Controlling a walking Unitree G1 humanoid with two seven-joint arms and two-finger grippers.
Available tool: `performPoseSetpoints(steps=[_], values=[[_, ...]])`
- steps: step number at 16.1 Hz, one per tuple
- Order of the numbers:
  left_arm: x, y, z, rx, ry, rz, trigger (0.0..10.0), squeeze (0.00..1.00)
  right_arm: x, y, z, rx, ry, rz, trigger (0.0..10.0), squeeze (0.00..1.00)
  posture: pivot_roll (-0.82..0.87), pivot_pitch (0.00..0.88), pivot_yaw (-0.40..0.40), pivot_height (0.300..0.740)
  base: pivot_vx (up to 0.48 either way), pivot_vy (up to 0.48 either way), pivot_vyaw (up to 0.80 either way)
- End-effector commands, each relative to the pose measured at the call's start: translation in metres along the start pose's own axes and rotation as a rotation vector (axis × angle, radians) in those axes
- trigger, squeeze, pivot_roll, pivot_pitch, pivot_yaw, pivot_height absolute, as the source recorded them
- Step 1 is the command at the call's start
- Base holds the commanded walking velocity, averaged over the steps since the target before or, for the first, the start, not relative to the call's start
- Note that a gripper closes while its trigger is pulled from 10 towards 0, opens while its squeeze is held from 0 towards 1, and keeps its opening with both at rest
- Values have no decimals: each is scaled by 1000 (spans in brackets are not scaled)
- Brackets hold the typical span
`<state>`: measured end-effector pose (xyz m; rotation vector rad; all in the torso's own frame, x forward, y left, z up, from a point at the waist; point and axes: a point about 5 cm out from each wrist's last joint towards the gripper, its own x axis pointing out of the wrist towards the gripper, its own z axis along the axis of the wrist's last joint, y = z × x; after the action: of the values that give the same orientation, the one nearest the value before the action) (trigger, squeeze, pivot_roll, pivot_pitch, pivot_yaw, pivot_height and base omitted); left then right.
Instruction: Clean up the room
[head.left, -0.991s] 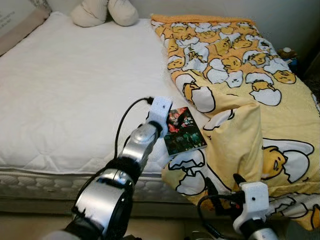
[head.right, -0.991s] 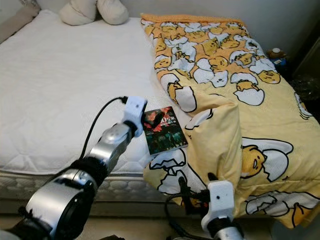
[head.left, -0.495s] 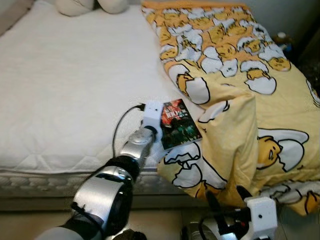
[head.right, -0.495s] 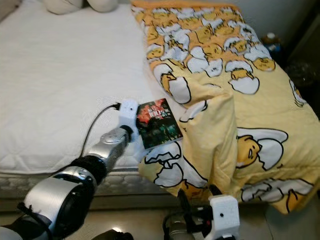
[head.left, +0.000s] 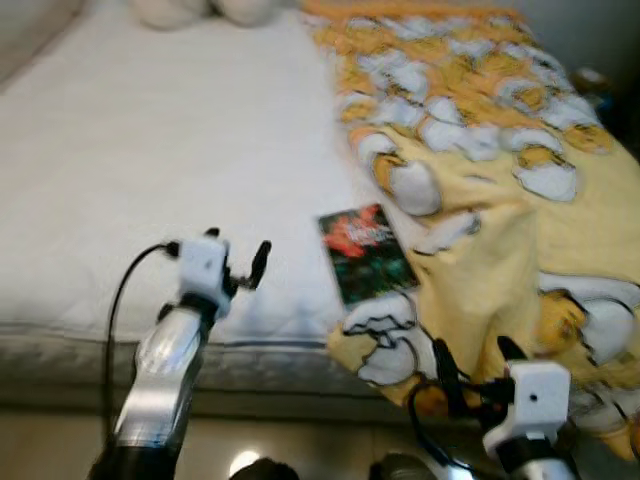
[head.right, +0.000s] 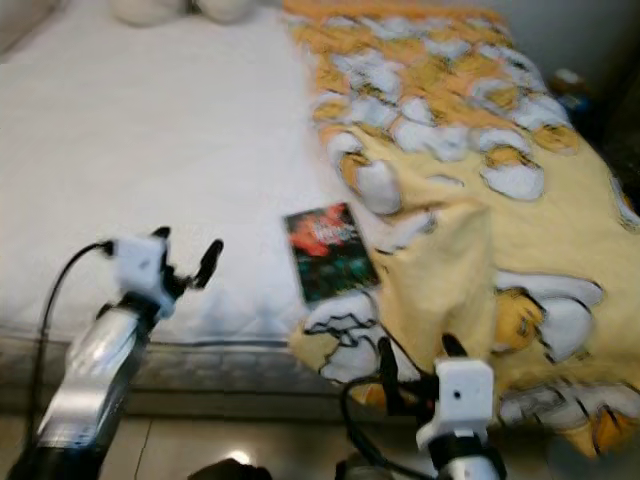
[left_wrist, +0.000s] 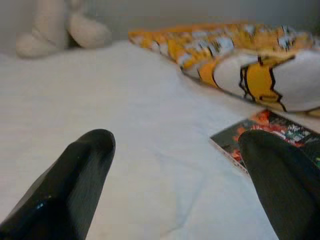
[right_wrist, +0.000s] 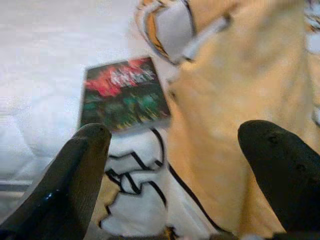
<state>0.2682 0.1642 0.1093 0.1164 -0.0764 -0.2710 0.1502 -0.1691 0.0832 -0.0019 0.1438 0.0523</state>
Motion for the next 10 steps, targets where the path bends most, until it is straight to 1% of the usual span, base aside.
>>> performPoseSetpoints(steps=[1, 2, 3, 4, 5, 7, 10], values=[[-4, -11, 18, 6, -65, -70, 10000, 0, 0, -7, 7, -5, -31, -40, 10000, 0, -175, 0, 38, 714, 0, 0, 0], [-7, -19, 32, 24, -111, -124, 10000, 0, 3, -11, 16, 1, -75, -70, 10000, 0, -157, 0, 21, 714, 0, 0, 0], [-6, -25, 40, 34, -129, -154, 10000, 0, 6, -12, 23, 6, -105, -86, 10000, 0, -154, 0, 18, 714, 0, 0, 0], [-5, -27, 42, 35, -133, -160, 10000, 0, 6, -12, 25, 7, -111, -88, 10000, 0, -154, 0, 18, 714, 0, 0, 0], [8, -36, 43, 23, -103, -155, 10000, 0, 17, -13, 27, 0, -132, -86, 10000, 0, -147, 0, 8, 714, 0, 0, 0], [13, -38, 42, 39, -90, -168, 10000, 0, 24, -15, 26, 6, -141, -105, 10000, 0, -137, 0, 10, 714, 0, 0, 0], [20, -37, 44, 10, -63, -180, 10000, 0, 32, -10, 30, 8, -160, -90, 10000, 0, -134, 0, 18, 714, 0, 0, 0]])
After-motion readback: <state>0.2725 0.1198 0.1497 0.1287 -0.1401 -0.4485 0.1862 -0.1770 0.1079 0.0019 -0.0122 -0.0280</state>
